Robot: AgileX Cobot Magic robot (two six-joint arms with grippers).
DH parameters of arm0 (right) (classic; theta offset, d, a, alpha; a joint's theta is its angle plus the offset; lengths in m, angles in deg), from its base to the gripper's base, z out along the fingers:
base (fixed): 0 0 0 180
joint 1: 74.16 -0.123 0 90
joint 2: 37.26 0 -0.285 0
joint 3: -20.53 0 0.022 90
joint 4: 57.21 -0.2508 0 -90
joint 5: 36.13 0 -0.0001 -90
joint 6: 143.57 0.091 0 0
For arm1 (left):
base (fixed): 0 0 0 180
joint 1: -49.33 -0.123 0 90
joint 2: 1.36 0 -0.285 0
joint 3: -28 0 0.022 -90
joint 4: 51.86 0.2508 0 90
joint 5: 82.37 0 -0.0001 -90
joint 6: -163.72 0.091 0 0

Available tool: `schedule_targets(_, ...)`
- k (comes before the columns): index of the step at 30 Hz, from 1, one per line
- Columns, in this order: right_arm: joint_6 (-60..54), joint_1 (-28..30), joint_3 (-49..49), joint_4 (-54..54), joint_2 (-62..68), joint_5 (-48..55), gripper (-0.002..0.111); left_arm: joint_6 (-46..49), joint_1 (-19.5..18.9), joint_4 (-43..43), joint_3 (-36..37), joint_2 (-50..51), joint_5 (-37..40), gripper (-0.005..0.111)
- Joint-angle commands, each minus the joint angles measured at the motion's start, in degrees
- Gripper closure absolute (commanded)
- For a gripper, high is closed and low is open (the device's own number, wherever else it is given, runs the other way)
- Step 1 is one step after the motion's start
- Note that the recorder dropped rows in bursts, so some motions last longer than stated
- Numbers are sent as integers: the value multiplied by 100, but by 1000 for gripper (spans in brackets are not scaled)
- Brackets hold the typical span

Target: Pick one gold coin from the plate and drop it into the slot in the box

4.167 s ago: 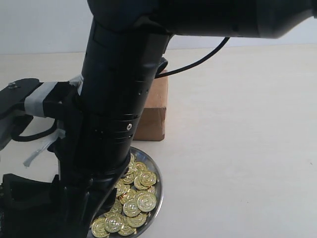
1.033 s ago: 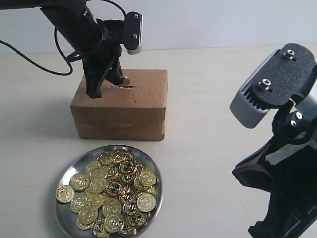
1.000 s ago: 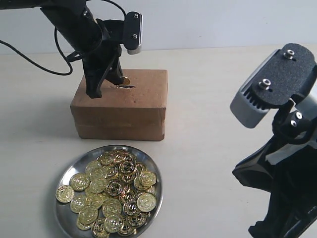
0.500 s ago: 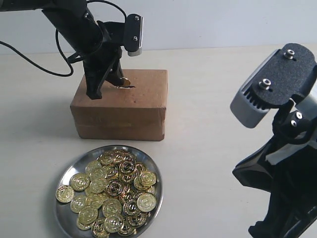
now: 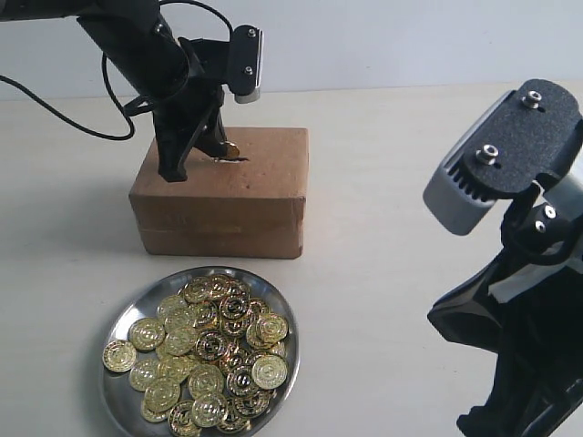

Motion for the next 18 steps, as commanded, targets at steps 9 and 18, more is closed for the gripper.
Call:
schedule_targets(9,-6,40,27,-3,-50,-75,108,18,-13,18,-53,-13,-142,83)
schedule_targets(18,1158,40,27,1385,-499,-1203,108,-1243,-1,-20,-53,-851,-112,107)
